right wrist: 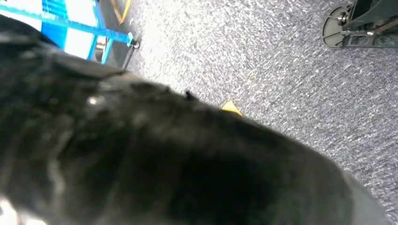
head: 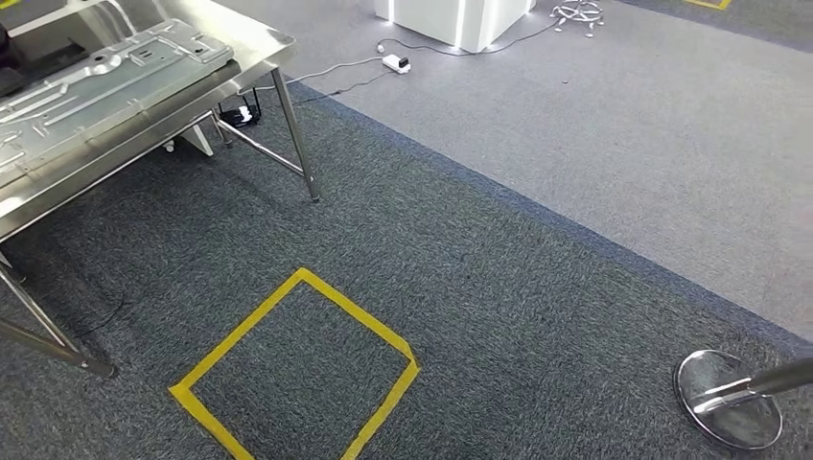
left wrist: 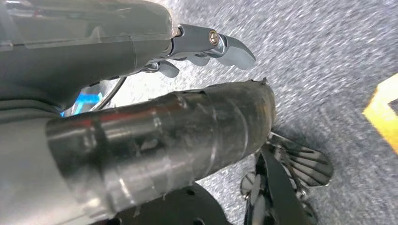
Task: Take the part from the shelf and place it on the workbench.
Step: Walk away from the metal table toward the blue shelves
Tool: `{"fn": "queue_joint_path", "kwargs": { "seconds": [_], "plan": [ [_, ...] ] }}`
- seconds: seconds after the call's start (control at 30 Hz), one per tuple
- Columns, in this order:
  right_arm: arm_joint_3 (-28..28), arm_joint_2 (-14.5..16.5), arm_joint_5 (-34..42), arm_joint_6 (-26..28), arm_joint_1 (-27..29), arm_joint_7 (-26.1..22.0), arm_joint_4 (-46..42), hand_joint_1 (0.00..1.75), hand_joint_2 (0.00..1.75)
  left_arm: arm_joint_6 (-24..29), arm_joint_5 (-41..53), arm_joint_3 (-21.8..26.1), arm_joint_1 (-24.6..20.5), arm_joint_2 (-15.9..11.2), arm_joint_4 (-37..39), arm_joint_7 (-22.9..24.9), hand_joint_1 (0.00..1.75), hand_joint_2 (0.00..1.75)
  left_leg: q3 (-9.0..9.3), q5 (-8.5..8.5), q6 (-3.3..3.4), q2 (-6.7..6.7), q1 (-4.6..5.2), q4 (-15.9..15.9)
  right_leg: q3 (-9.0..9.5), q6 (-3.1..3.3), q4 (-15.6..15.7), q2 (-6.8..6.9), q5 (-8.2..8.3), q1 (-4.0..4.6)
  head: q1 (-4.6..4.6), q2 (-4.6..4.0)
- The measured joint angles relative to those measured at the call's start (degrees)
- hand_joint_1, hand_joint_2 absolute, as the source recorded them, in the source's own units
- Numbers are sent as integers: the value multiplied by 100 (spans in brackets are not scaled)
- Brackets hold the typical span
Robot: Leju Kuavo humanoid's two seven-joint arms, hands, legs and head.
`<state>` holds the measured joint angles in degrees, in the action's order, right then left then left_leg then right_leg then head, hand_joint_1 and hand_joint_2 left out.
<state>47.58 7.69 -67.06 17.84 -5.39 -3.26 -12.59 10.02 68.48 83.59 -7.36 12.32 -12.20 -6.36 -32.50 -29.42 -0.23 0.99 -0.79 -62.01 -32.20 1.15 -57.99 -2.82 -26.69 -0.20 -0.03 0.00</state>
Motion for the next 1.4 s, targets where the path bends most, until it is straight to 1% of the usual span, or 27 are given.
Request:
{"fn": "queue_joint_path", "kwargs": {
  "seconds": [0.07,0.13,0.2,0.23,0.3,0.33,0.37,0.4,0.43,0.47,0.53,0.57,0.63,0.7,0.77,0.83,0.87,0.9,0.93,1.0,1.03,1.1,1.17,1.23,1.33,1.37,1.4],
  "plan": [
    [5,7,0,-1,-6,0,0,0,0,-2,0,0,-7,-1,0,-2,0,0,153,90,47,107,7,373,-44,-65,-42,-65,-8,4,1,0],
    [10,7,0,-2,-1,0,0,0,0,-5,0,-2,-18,0,0,-9,0,0,158,101,114,72,19,398,-71,-140,-40,-118,6,0,1,0],
    [16,7,0,-2,11,-1,0,0,0,-11,-2,-3,-19,1,0,-17,0,0,179,146,206,-10,5,455,-132,-192,-180,-45,-96,-4,6,0],
    [19,7,0,-3,10,-1,0,0,0,-14,-2,-3,-16,1,0,-20,0,0,188,165,245,-54,-2,484,-235,-211,-410,31,-241,-5,10,0],
    [22,7,0,-3,5,-2,0,0,0,-19,-2,-3,-9,1,0,-22,0,0,187,171,283,-142,7,497,-577,-241,-1135,178,-621,-19,17,0],
    [23,7,0,-3,5,-2,0,0,0,-21,-2,-3,-6,1,0,-22,0,0,185,167,287,-187,14,495,-747,-255,-1484,207,-750,-31,16,0],
    [24,7,0,-3,8,-2,1,0,0,-21,-2,-3,-5,1,0,-22,0,0,187,161,287,-231,18,493,-838,-266,-1667,223,-774,-43,16,0],
    [26,7,0,-4,14,-2,1,0,0,-21,-2,-3,-5,1,0,-22,0,0,193,154,282,-270,19,490,-822,-273,-1638,240,-689,-55,15,0],
    [30,7,0,-4,18,-1,1,0,0,-21,-3,-3,-6,1,0,-24,0,0,206,144,271,-304,18,488,-682,-274,-1368,267,-510,-64,15,0],
    [34,7,0,-3,19,-1,1,0,0,-21,-3,-3,-7,1,0,-26,0,0,223,129,253,-334,18,484,-456,-267,-936,333,-298,-68,16,0],
    [44,7,-1,-2,6,-4,0,0,0,-21,-5,-3,-9,1,0,-32,0,0,248,95,199,-384,38,469,-100,-227,-237,461,-59,-40,15,0],
    [47,9,-1,-2,-1,-8,0,0,0,-21,-8,-3,-13,1,0,-34,0,0,255,80,168,-407,47,463,-31,-199,-82,491,-33,-21,14,0],
    [52,11,-5,-2,0,-14,0,0,0,-22,-23,-3,-29,2,0,-39,0,0,273,61,102,-457,54,465,-39,-133,-47,425,-36,1,11,0],
    [57,13,-12,-4,5,-15,0,0,0,-25,-50,-3,-35,2,0,-42,0,0,253,-35,37,-396,35,368,-26,-58,-10,364,-12,-17,12,0],
    [60,15,-19,-17,-2,-15,0,0,0,-27,-69,-2,-28,1,0,-42,0,0,19,-364,-1,-233,16,-157,-17,7,17,311,10,-29,10,0],
    [62,15,-22,-36,-4,-15,0,0,0,-27,-78,-1,-19,1,0,-39,0,0,-368,-724,-10,-155,15,-956,-27,33,11,243,11,-11,9,0],
    [63,15,-22,-44,-2,-14,0,0,0,-28,-82,-1,-13,2,0,-37,0,0,-499,-774,-9,-148,15,-1208,-28,37,7,203,10,-2,10,0],
    [64,15,-22,-50,0,-14,0,0,0,-28,-85,-1,-7,2,0,-35,0,0,-529,-702,-3,-147,15,-1241,-27,38,-1,156,9,3,10,0],
    [65,16,-22,-59,0,-14,0,0,0,-29,-87,-1,-3,2,0,-33,0,0,-450,-527,10,-140,15,-1044,-23,38,-11,106,6,6,10,0],
    [66,19,-22,-70,-2,-14,0,0,0,-29,-87,-1,1,1,0,-34,0,0,-95,-110,57,-32,16,-250,-20,24,-38,9,-5,6,11,0],
    [66,22,-23,-74,-5,-14,0,0,0,-29,-87,-1,-1,-2,0,-34,0,0,47,17,81,32,22,86,-28,3,-58,-29,-14,11,11,0],
    [67,26,-26,-73,-5,-15,0,0,0,-27,-87,-1,-18,-5,0,-34,0,0,155,68,124,110,46,359,-57,-61,-77,-82,-18,7,12,0],
    [69,26,-28,-72,2,-15,0,0,0,-24,-87,-1,-33,-5,0,-34,0,0,166,110,180,48,49,403,-74,-132,-71,-113,-6,-5,11,0],
    [72,26,-30,-71,7,-15,0,0,0,-21,-91,0,-30,-4,0,-34,0,0,194,168,259,-28,26,483,-137,-185,-213,-8,-115,-1,17,0],
    [72,26,-35,-70,2,-15,0,0,0,-26,-90,1,-18,-4,0,-33,0,0,198,188,322,-162,30,520,-604,-249,-1204,194,-647,-20,25,0],
    [72,26,-37,-70,3,-15,0,0,0,-27,-88,1,-15,-4,0,-31,0,0,196,183,324,-210,35,518,-763,-269,-1534,215,-764,-35,25,0],
    [72,26,-37,-70,8,-15,0,0,0,-28,-87,1,-13,-4,0,-29,0,0,198,177,321,-251,36,517,-825,-285,-1660,228,-760,-49,24,0]
  ]
}}
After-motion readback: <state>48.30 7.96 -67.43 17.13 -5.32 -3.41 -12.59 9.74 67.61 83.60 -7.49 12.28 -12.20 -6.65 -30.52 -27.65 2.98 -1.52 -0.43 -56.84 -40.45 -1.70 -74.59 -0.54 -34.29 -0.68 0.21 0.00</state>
